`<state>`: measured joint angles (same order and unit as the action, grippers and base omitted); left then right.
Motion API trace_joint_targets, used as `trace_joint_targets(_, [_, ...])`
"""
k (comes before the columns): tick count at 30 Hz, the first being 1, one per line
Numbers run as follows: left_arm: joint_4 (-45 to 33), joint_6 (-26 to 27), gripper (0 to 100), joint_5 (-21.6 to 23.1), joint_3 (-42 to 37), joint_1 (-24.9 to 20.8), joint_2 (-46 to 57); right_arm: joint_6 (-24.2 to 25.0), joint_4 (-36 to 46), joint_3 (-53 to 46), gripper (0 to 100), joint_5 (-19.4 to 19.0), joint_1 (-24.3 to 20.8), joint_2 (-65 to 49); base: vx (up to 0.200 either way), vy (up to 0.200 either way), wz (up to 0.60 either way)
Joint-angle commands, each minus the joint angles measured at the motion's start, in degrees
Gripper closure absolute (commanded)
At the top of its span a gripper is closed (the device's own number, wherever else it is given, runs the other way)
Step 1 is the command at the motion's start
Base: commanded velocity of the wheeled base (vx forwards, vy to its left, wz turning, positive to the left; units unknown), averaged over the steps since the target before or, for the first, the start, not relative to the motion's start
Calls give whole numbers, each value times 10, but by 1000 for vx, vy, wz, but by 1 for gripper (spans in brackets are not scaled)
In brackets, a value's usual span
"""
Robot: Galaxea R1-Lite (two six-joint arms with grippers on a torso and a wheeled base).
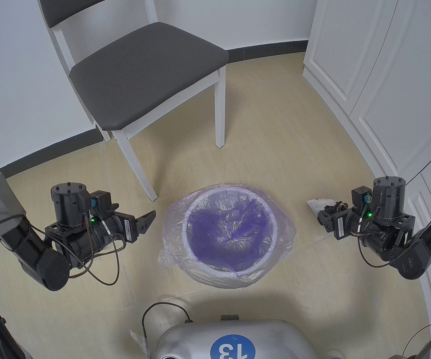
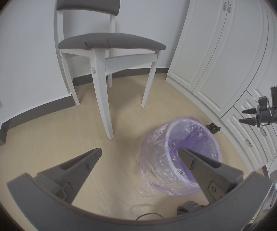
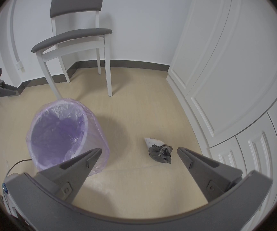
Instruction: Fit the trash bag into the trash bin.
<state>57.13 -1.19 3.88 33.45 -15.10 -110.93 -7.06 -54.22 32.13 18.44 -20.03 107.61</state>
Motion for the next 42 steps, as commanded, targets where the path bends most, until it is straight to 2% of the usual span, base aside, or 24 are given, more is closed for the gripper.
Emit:
trace_joint_targets(1, [-43, 0, 0, 1, 45, 7, -16, -7, 23, 21, 0, -3, 3, 27, 0, 0, 0])
trace_joint_targets(9, [-45, 1, 0, 4, 84, 11, -81, -2, 7, 49, 0, -21, -6, 118, 0, 0, 0])
trace_joint_targets(17, [-49, 1, 0, 4, 166, 4, -169, -1, -25, 144, 0, -27, -14, 245, 0, 0, 0])
trace_joint_targets(30, [-96, 1, 0, 6, 290, 4, -279, -1, -5, 234, 0, -29, -19, 336, 0, 0, 0])
trace_joint_targets(42, [-98, 1, 0, 8, 343, 13, -351, 6, 61, 322, 0, -29, -17, 375, 0, 0, 0])
